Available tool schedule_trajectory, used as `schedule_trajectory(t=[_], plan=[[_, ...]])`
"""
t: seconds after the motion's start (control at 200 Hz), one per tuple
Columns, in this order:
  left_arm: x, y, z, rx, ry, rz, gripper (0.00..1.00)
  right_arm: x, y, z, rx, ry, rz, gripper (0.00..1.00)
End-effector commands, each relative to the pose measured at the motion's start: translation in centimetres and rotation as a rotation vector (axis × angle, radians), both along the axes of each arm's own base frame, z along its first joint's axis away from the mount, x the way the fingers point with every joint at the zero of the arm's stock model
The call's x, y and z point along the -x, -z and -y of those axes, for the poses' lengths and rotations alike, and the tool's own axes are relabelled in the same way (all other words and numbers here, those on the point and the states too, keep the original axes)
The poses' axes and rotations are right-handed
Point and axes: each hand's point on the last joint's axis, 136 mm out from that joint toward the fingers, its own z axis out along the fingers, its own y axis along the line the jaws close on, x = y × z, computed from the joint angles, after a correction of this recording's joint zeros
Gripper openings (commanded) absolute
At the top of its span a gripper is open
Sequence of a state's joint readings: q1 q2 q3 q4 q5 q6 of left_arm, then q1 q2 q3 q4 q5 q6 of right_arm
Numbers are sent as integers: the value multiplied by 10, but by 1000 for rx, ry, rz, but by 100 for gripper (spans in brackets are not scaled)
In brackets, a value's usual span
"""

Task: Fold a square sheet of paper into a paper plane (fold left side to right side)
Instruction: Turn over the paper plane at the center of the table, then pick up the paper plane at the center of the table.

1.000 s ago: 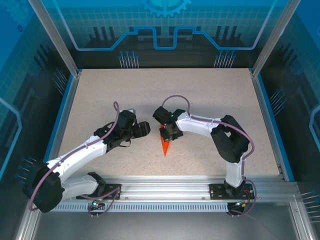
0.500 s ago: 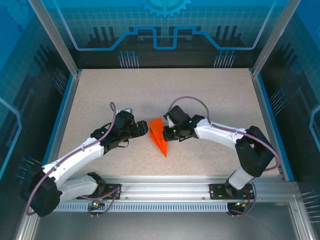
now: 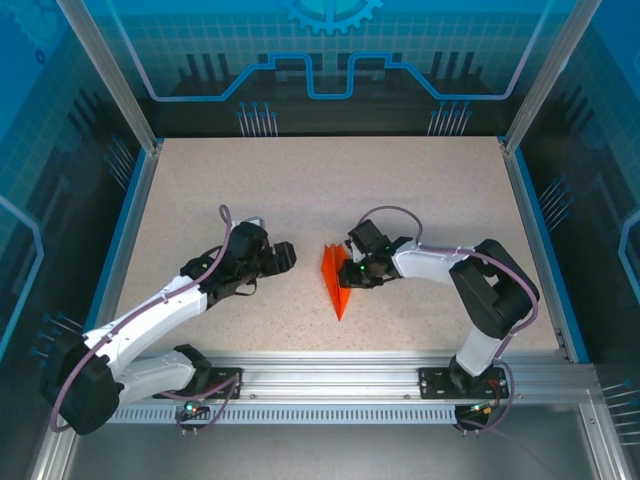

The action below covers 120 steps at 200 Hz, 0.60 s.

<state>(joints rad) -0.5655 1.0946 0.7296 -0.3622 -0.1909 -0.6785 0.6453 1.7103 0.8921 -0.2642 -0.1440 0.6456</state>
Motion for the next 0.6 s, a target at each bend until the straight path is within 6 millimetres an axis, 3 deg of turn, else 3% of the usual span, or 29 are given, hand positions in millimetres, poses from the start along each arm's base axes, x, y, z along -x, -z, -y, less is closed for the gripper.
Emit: schedule_trajectory(t=[0.0,0.185,0.3,0.42,0.595], plan=[[0,-2,-6,-11,-21,5,84,2,-6,21,92,8,10,27],[-1,-3,-6,-8,-26,8,85,5,-49,33,159,5,87,42],[-1,1,-5,6,-31,6,86,17,-66,23,160,-22,98,53],[0,3,-4,15,-33,0,87,31,-56,8,138,-24,28,61],[1,2,-5,9,-28,-1,88,36,-39,-9,112,-35,-19,62]])
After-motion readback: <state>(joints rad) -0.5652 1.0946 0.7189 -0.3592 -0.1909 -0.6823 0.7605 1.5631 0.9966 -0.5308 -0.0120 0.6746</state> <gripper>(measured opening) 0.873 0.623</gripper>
